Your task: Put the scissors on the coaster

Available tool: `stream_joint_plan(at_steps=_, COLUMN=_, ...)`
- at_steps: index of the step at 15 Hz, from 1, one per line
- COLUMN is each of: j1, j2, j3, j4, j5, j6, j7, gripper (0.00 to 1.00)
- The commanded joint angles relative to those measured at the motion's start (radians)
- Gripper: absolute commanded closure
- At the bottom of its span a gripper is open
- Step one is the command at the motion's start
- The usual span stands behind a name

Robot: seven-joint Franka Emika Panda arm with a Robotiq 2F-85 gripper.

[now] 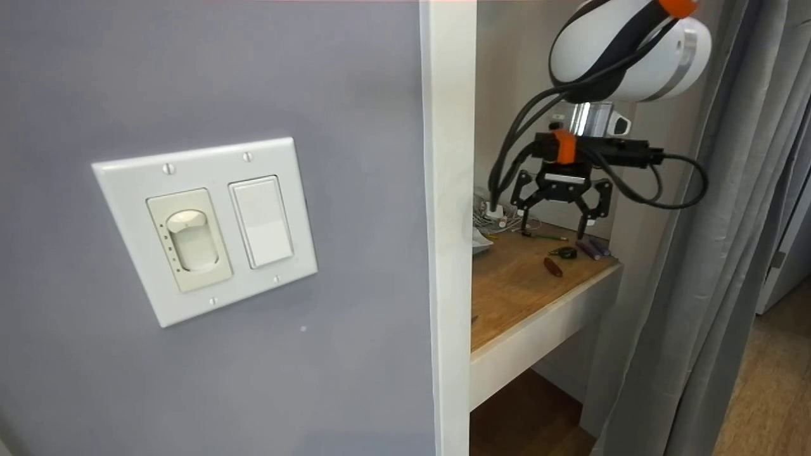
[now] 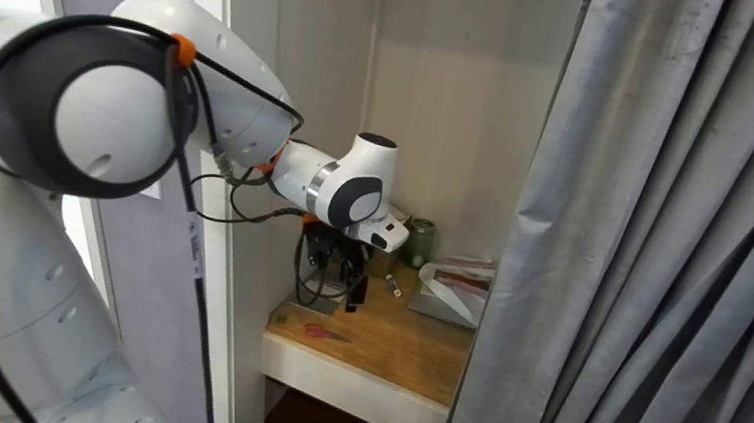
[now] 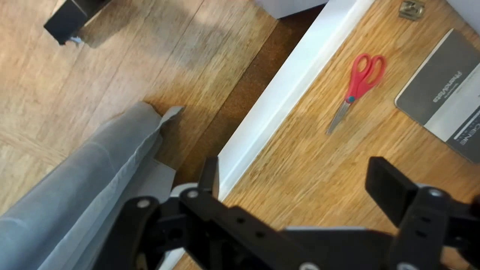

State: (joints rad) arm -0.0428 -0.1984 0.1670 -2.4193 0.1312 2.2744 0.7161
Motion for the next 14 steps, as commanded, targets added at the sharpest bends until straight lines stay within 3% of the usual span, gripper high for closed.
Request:
stream_joint_plan(at_steps=1, j1=-0.025, j2=0.181, j3=0.08, j4=0.101, j5=-0.047, j6=0.05, j7=0.272, gripper=0.0)
stream_joint_plan(at_steps=3, j1=0.045, j2=0.278, j3=0.026, j4=0.152, j5=-0.054, j6=0.062, j7=0.399, gripper=0.0)
stream_joint_plan(at_steps=4, j1=0.059, j2=0.17, j3=0.005, j4=0.077, j5=-0.034, j6=0.049, j7=0.291, gripper=0.0)
stream_joint_plan(at_steps=5, j1=0.069, j2=0.211, j3=-0.001, j4=0.098, j5=-0.034, j6=0.053, j7=0.328, gripper=0.0)
stream_joint_plan(at_steps=8, j1=0.077, j2=0.275, j3=-0.01, j4=0.136, j5=-0.03, j6=0.058, j7=0.354, gripper=0.0)
stream_joint_plan(at_steps=14, j1=0.078, j2=0.277, j3=-0.012, j4=0.147, j5=-0.03, j6=0.058, j7=0.36, gripper=0.0)
